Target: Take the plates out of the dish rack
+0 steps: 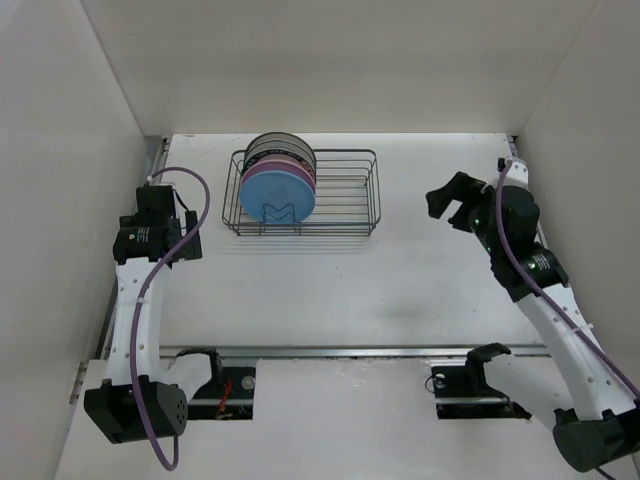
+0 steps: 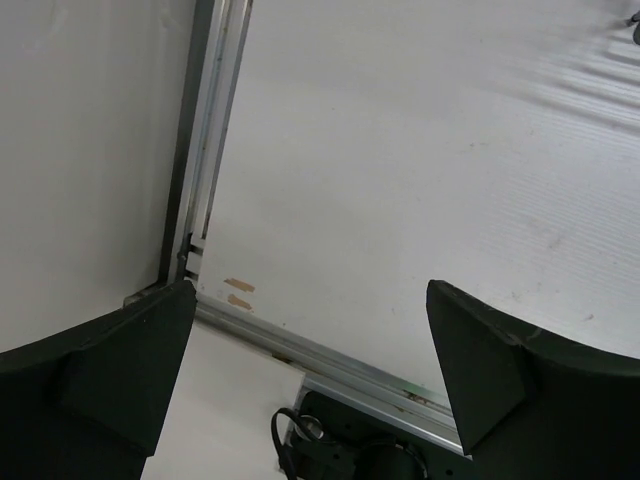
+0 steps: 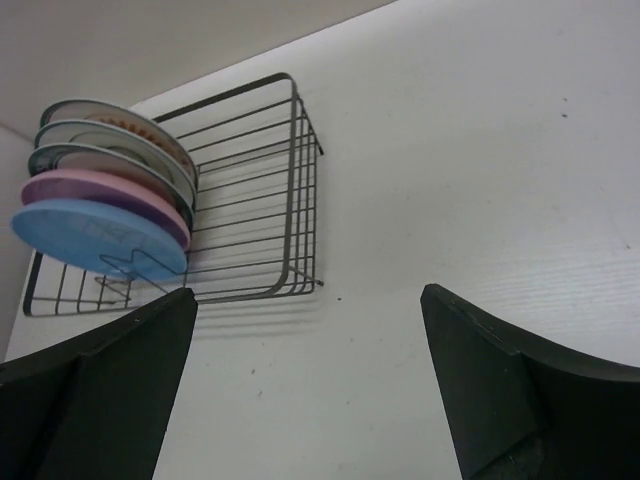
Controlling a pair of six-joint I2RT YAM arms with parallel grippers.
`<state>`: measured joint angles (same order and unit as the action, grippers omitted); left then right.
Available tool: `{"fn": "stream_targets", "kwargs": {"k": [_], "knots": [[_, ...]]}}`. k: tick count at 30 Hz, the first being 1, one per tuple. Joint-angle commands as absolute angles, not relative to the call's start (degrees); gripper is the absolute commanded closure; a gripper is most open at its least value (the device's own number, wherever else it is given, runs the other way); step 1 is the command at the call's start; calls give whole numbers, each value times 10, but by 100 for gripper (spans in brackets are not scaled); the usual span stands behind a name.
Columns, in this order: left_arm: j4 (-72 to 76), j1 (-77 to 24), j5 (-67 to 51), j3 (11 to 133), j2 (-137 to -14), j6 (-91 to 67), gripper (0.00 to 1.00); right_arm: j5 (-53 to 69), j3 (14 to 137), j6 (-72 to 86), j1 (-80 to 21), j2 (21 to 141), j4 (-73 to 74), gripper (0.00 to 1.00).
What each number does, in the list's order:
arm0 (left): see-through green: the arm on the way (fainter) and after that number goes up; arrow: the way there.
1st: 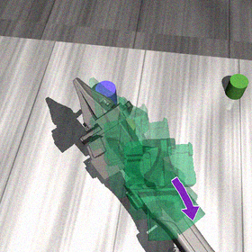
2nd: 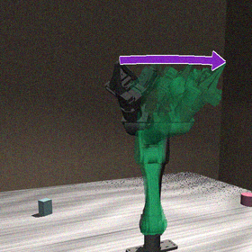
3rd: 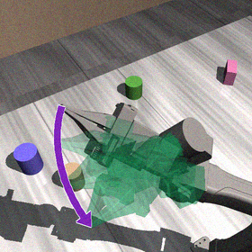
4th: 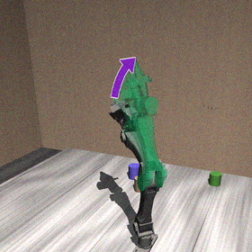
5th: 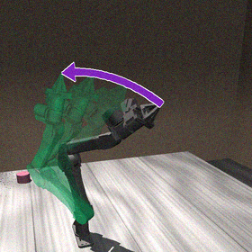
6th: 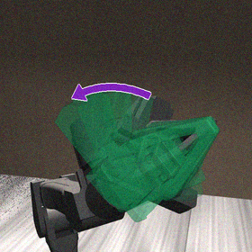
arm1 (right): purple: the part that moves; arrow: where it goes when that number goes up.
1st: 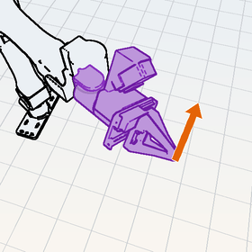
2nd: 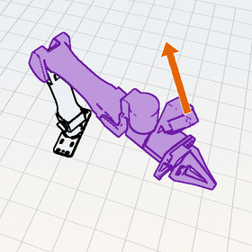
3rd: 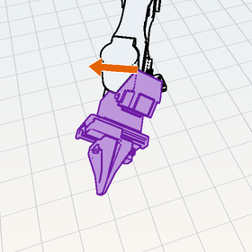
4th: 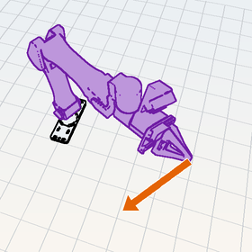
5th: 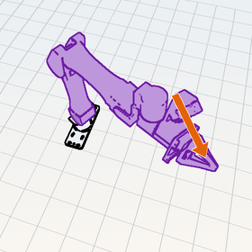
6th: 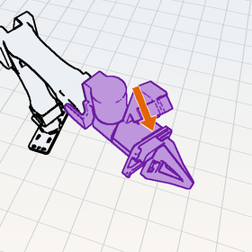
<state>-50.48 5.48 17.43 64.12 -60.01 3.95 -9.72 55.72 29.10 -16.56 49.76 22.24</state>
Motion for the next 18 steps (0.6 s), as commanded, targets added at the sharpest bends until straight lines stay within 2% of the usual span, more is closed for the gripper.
{"fn": "stream_targets", "kwargs": {"k": [1,5,8,12,13,15,16,18], "knots": [[-503,57,144,655,-597,33,0,-5,604,216,-164,525,153,0],[-509,57,127,674,-618,39,0,131,678,149,-180,620,127,0],[-504,57,106,693,-640,45,0,131,791,81,-240,747,164,1],[-531,57,89,736,-686,60,0,56,1001,-9,-327,926,251,9],[-531,57,89,754,-704,60,0,56,1028,-18,-335,983,258,12],[-539,57,97,766,-718,60,0,51,1070,-36,-345,1029,264,22],[-539,57,105,773,-731,60,0,51,1100,-36,-352,1066,253,31],[-539,57,105,779,-742,60,0,51,1119,-41,-358,1094,248,39]]}}
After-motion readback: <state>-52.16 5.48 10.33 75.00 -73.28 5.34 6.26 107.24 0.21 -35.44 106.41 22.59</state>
